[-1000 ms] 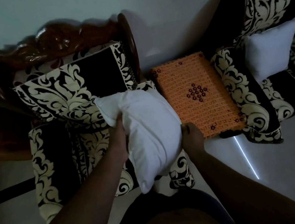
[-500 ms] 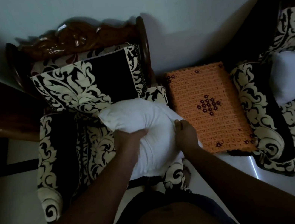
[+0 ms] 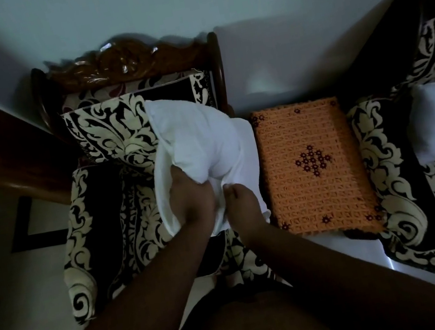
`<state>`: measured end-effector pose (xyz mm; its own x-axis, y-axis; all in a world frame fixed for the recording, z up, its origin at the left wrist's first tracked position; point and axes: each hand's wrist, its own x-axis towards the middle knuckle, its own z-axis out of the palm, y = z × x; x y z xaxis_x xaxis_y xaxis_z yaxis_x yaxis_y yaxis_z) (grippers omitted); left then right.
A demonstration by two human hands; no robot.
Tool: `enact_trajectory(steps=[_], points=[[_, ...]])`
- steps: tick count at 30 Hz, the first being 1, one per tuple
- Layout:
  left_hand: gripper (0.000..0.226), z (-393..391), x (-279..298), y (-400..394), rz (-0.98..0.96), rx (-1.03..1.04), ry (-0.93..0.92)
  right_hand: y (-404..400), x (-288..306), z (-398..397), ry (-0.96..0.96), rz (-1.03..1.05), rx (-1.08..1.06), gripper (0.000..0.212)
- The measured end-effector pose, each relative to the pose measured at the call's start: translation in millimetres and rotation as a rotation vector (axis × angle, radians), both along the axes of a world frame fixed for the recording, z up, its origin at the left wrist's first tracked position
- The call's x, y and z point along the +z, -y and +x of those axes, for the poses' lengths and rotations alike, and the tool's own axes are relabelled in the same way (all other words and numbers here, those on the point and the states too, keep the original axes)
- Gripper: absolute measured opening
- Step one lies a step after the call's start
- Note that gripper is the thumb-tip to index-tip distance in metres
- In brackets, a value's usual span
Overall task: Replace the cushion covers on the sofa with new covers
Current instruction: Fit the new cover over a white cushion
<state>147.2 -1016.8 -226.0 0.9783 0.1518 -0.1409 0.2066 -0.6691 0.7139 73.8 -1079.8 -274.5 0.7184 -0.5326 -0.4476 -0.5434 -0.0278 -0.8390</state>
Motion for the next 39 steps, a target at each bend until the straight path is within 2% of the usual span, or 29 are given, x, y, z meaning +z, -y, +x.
enact_trajectory(steps=[2, 4, 6, 8, 11, 13, 16, 20, 22, 24, 25, 27, 29, 31, 33, 36, 39], points=[[0.046, -5, -6, -9, -0.116, -0.184, -0.025, 19, -5, -15, 0.024, -0.009, -0.013, 0.036], [0.058, -3, -3, -24, -0.281, -0.331, -0.106, 44, -8, -30, 0.059, -0.022, -0.017, 0.030], [0.068, 3, -4, -39, -0.369, -0.392, -0.195, 62, -8, -29, 0.070, -0.005, 0.012, 0.029], [0.066, 5, 1, -46, -0.443, -0.377, -0.264, 74, -4, -13, 0.031, -0.021, 0.095, 0.031], [0.059, 4, 0, -54, -0.547, -0.315, -0.332, 86, 3, 11, 0.013, -0.175, 0.200, 0.027], [0.062, 5, -3, -63, -0.521, -0.323, -0.318, 89, 3, 15, 0.041, -0.242, 0.192, 0.017], [0.083, 10, -6, -79, -0.401, -0.386, -0.279, 82, -6, 7, 0.062, -0.206, 0.136, 0.014], [0.075, 26, 6, -75, -0.538, -0.356, -0.491, 64, -12, -4, 0.031, -0.366, 0.138, 0.016], [0.085, 40, 14, -62, -0.460, -0.323, -0.474, 57, -10, -4, 0.012, -0.496, 0.154, 0.020], [0.075, 52, 14, -49, -0.413, -0.276, -0.510, 53, -12, -3, 0.002, -0.570, 0.269, 0.025], [0.071, 53, 14, -45, -0.389, -0.271, -0.529, 53, -15, -4, -0.010, -0.580, 0.357, 0.028], [0.085, 55, 5, -42, -0.261, -0.262, -0.496, 57, -24, -8, -0.046, -0.558, 0.515, 0.033], [0.086, 48, -1, -43, -0.150, -0.293, -0.427, 64, -29, -16, -0.112, -0.506, 0.620, 0.041], [0.080, 38, -4, -43, -0.050, -0.319, -0.372, 70, -34, -25, -0.222, -0.505, 0.684, 0.057], [0.091, 30, -11, -46, 0.005, -0.383, -0.304, 72, -35, -30, -0.343, -0.556, 0.645, 0.069], [0.123, 18, -14, -49, 0.041, -0.622, -0.260, 79, -27, -17, -0.360, -0.690, 0.514, 0.052], [0.123, 3, -12, -48, 0.162, -0.796, -0.216, 90, -13, 1, -0.340, -0.860, 0.544, 0.022]])
